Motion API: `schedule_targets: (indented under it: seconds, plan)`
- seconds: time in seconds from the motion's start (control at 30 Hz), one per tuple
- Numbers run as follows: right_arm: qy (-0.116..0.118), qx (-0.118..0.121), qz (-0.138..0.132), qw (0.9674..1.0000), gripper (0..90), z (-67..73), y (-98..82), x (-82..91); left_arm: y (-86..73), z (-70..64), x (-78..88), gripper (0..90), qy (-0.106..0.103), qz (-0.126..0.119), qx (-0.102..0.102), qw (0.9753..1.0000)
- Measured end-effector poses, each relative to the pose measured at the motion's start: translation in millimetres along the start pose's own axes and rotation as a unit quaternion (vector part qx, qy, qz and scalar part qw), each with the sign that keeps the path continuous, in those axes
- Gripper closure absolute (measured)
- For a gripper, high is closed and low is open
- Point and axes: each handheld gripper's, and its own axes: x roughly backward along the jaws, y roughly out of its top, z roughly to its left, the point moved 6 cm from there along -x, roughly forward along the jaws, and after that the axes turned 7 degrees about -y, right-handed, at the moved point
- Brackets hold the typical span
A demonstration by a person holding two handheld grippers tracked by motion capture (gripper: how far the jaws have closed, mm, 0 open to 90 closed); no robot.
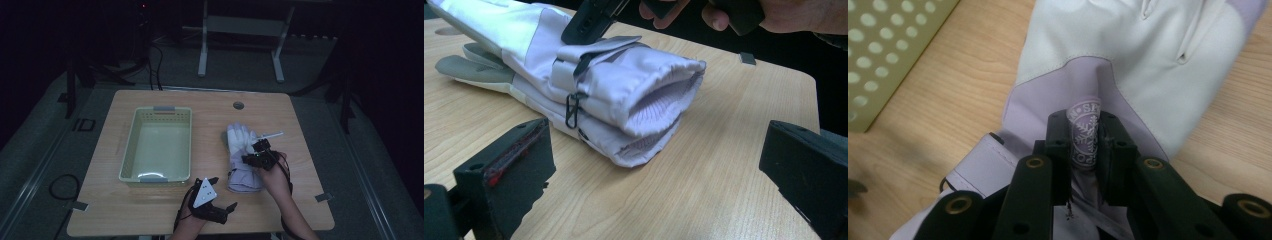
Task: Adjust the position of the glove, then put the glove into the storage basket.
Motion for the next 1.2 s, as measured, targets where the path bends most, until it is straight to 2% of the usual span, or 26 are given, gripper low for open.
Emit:
schedule_targets:
  seconds: [0.07, 0.13, 0.23, 0.33, 0.43, 0.53, 0.6, 0.63, 0.67, 0.7, 0.73, 0.77, 0.83, 0.9, 0.97, 1.07, 1.13, 1.2]
  plan:
    - [0.002, 0.013, -0.001, 0.9999, 75.9, 0.6, 0.4, -1.0, 0.0, 0.4, -0.1, 1.4, 0.003, 0.001, 0.0, 1.0]
    - [0.005, 0.015, -0.001, 0.9999, 75.0, 0.6, 0.5, -1.0, 0.0, 0.4, -0.1, 1.4, 0.007, 0.001, -0.002, 1.0]
    - [0.018, 0.022, -0.011, 0.9996, 68.0, -2.3, 0.0, 2.2, 0.0, 1.4, 0.1, 1.4, 0.01, 0.002, 0.001, 1.0]
    - [0.031, 0.037, -0.025, 0.9985, 54.4, -3.3, -0.4, 7.6, 0.2, 1.8, 0.2, 1.3, 0.009, -0.001, 0.003, 1.0]
    - [0.033, 0.046, -0.042, 0.9975, 39.2, -7.2, -0.6, 13.3, 0.2, 1.3, 0.2, 1.4, 0.01, -0.001, 0.001, 1.0]
    - [0.051, 0.054, -0.049, 0.9961, 23.1, -12.6, -2.3, 18.1, 0.5, 0.8, 0.0, 1.3, 0.009, -0.003, 0.0, 1.0]
    - [0.054, 0.057, -0.05, 0.9956, 22.0, -14.3, -2.9, 19.3, 0.6, 0.9, 0.0, 1.3, 0.008, -0.005, 0.001, 1.0]
    - [0.067, 0.058, -0.061, 0.9942, 17.2, -17.5, -3.9, 22.8, 0.8, 1.7, 0.5, 1.3, 0.007, -0.008, 0.006, 0.9999]
    - [0.067, 0.058, -0.061, 0.9942, 17.2, -17.5, -3.9, 22.8, 0.8, 1.7, 0.5, 1.4, 0.007, -0.008, 0.006, 0.9999]
    - [0.074, 0.057, -0.064, 0.9936, 14.9, -18.8, -4.3, 24.6, 1.2, 3.8, 1.3, 1.4, 0.003, -0.016, 0.019, 0.9997]
    - [0.074, 0.057, -0.064, 0.9936, 14.9, -18.8, -4.3, 24.6, 1.2, 3.8, 1.3, 1.4, 0.003, -0.016, 0.019, 0.9997]
    - [0.078, 0.058, -0.096, 0.9906, 15.3, -23.4, -3.3, 29.7, 1.4, 4.6, 2.0, 1.4, -0.001, -0.018, 0.027, 0.9995]
    - [0.084, 0.059, -0.108, 0.9888, 15.5, -28.7, -2.8, 33.8, 5.5, 5.4, 4.4, 1.4, -0.012, -0.028, 0.043, 0.9986]
    - [0.083, 0.078, -0.129, 0.9851, 15.6, -34.0, -1.5, 38.7, 13.5, 5.1, 8.3, 1.4, -0.021, -0.027, 0.05, 0.9981]
    - [0.081, 0.096, -0.143, 0.9816, 15.5, -39.8, -0.1, 42.9, 22.6, 4.0, 11.2, 1.4, -0.028, -0.027, 0.048, 0.9981]
    - [0.062, 0.119, -0.153, 0.979, 15.5, -49.1, 1.7, 49.1, 36.2, 1.8, 15.6, 1.4, -0.025, -0.025, 0.035, 0.9988]
    - [0.061, 0.119, -0.155, 0.9788, 15.4, -53.1, 2.0, 53.5, 44.8, 1.6, 16.6, 1.4, -0.024, -0.023, 0.028, 0.999]
    - [0.066, 0.11, -0.154, 0.9797, 15.1, -56.9, 1.7, 57.3, 53.4, 2.2, 15.1, 1.4, -0.031, -0.019, 0.031, 0.9989]
